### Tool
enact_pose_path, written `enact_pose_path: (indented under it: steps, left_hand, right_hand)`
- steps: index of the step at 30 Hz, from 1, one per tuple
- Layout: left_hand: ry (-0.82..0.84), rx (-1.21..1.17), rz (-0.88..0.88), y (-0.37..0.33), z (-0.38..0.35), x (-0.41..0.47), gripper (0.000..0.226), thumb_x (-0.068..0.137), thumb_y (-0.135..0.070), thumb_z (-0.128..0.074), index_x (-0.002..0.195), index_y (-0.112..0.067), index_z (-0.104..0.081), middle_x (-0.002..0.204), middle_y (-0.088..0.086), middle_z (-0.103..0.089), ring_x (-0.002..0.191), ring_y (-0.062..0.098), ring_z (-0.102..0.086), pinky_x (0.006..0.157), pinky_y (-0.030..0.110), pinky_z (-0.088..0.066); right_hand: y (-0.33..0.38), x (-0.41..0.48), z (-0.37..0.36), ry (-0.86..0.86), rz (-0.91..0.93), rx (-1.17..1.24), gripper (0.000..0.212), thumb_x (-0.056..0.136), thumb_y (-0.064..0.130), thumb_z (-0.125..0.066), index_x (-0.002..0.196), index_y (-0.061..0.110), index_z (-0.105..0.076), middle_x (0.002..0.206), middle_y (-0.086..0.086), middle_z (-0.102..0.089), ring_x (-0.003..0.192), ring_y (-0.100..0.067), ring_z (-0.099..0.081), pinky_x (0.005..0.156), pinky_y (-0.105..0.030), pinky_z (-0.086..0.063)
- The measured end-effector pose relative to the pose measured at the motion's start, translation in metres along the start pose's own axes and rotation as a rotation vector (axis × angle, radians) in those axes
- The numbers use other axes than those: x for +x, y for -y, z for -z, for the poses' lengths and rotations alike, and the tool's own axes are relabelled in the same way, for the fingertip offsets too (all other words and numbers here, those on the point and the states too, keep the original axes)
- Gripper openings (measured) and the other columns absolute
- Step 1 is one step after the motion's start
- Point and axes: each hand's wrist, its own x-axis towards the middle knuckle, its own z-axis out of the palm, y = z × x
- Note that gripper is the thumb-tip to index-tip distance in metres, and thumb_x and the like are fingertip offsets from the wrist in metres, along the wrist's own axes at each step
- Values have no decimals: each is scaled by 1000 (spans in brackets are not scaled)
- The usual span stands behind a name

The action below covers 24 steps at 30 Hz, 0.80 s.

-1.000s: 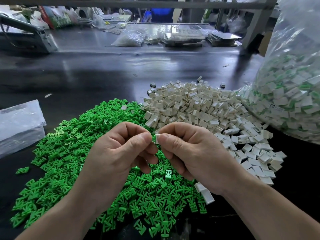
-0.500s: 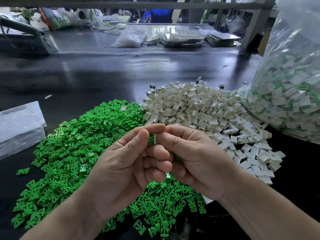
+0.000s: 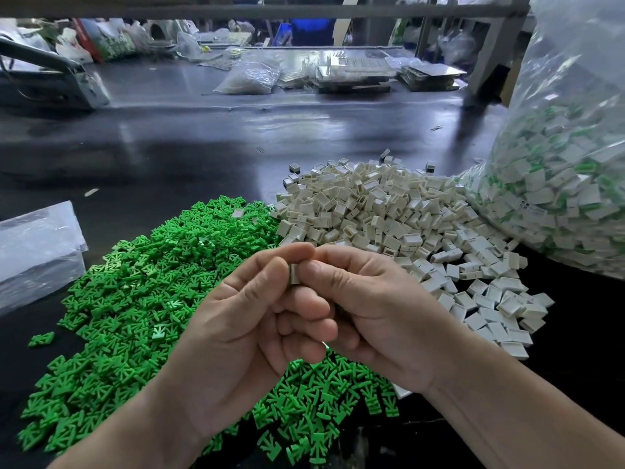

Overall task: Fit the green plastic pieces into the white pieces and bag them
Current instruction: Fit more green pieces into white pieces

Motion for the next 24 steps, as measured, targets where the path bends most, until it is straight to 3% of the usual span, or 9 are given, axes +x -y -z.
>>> enact_pose_path:
  steps: [3,6,10,17,19,22,24]
  left_hand:
    - [-9,32,2,0,2,0,28,79,-24,-78,104,-14,-72,69,11,-71,59,22,-72,49,28,-57]
    - [-25,55,-3,-1,2,-1,27,76,-25,-81,100,-15,-73,65,11,-71,56,22,-71,49,28,-57]
    - [-1,58,-9,-1,3,-1,25,79,-23,-79,101,-14,-72,65,11,-71,56,23,-71,49,29,-57]
    - [-6,56,-36,1,4,1,27,82,-24,-73,107,-13,-71,66,9,-70,57,20,-71,49,28,-57]
    - [17,61,-29,-4,8,5,34,87,-25,-70,116,-9,-67,70,10,-70,59,21,-70,50,28,-57]
    - [-198,336,-133,-16,19,11,29,90,-29,-64,112,-9,-66,67,7,-67,54,19,-65,46,27,-53]
    - [-451,872,-262,-21,30,10,17,92,-29,-60,104,-21,-68,71,1,-68,59,12,-65,49,20,-51]
  right_hand:
    - [-1,0,-2,-4,-14,-31,23,89,31,-63,95,10,-68,58,1,-55,41,-11,-39,32,-16,-25]
    - [-1,1,-3,-20,-28,-63,43,88,32,-63,114,-1,-63,63,-2,-53,49,-20,-37,32,-18,-25]
    - [0,1,-2,-6,-16,-74,45,89,31,-62,120,-2,-61,64,-3,-54,56,-22,-38,32,-18,-26]
    - [-4,2,-6,-32,-16,-14,23,91,32,-62,95,10,-62,59,-3,-54,46,-20,-39,36,-22,-18]
    - [-3,3,-5,-43,-20,53,19,90,32,-61,84,13,-60,58,-1,-54,40,-13,-41,34,-17,-22]
    - [4,3,2,13,15,270,10,86,21,-56,78,15,-55,60,1,-56,37,-7,-46,32,-15,-31]
    - [9,4,8,81,59,461,8,80,17,-61,80,12,-54,68,-3,-58,42,-8,-52,32,-15,-38]
